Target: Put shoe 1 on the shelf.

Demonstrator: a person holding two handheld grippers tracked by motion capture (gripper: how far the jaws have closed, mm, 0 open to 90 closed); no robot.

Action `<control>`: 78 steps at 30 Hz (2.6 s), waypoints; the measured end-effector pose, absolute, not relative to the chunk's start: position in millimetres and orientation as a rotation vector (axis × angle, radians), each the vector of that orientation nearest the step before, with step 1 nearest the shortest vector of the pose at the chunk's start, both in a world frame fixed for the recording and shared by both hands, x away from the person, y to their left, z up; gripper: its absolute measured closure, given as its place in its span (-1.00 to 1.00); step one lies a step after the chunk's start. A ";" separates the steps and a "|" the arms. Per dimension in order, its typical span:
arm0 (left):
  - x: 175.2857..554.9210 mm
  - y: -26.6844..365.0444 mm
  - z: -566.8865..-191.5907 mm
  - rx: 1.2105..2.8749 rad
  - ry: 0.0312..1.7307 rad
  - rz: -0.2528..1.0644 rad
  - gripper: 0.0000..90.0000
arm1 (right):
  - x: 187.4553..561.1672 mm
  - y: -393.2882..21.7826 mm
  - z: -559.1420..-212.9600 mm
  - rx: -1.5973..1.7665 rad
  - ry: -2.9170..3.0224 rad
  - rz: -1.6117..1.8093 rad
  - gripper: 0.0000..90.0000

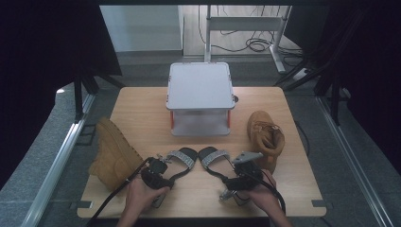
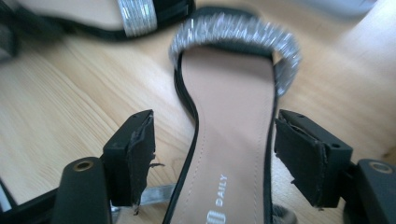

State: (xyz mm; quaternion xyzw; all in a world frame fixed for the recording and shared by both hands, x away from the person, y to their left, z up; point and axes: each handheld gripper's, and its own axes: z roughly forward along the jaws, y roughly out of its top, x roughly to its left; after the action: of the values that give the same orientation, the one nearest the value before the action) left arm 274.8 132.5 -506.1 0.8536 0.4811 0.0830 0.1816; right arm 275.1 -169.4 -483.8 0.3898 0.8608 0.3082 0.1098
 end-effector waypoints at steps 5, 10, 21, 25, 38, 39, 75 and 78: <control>275.0 133.2 -506.5 2.400 1.360 0.234 -0.13 | 290.5 -156.7 -493.0 1.161 2.585 0.751 -0.40; 275.0 133.5 -506.3 2.405 1.357 0.233 -0.13 | 297.2 -150.9 -495.6 1.182 2.601 0.651 -0.46; 275.4 134.7 -506.4 2.398 1.358 0.225 -0.13 | 308.9 -146.2 -508.7 1.218 2.664 0.513 -0.49; 275.6 135.2 -506.9 2.391 1.361 0.214 -0.15 | 310.2 -145.6 -510.6 1.233 2.677 0.512 -0.44; 277.0 138.1 -508.6 2.376 1.366 0.206 -0.10 | 310.0 -146.3 -509.2 1.276 2.643 0.492 -0.24; 277.0 139.2 -508.6 2.373 1.362 0.208 -0.10 | 309.6 -146.7 -509.0 1.275 2.636 0.490 -0.22; 276.9 144.3 -491.1 2.231 1.343 0.242 -0.08 | 306.4 -162.8 -487.4 1.366 2.559 0.684 -0.16; 277.7 144.6 -489.9 2.230 1.343 0.243 -0.07 | 307.6 -163.1 -488.3 1.369 2.568 0.687 -0.16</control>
State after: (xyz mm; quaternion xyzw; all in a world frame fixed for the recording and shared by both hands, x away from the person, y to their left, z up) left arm 277.7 144.6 -489.9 0.8236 0.4958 0.0898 0.2605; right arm 307.6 -163.1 -488.3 0.4566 0.8563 0.2290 0.0759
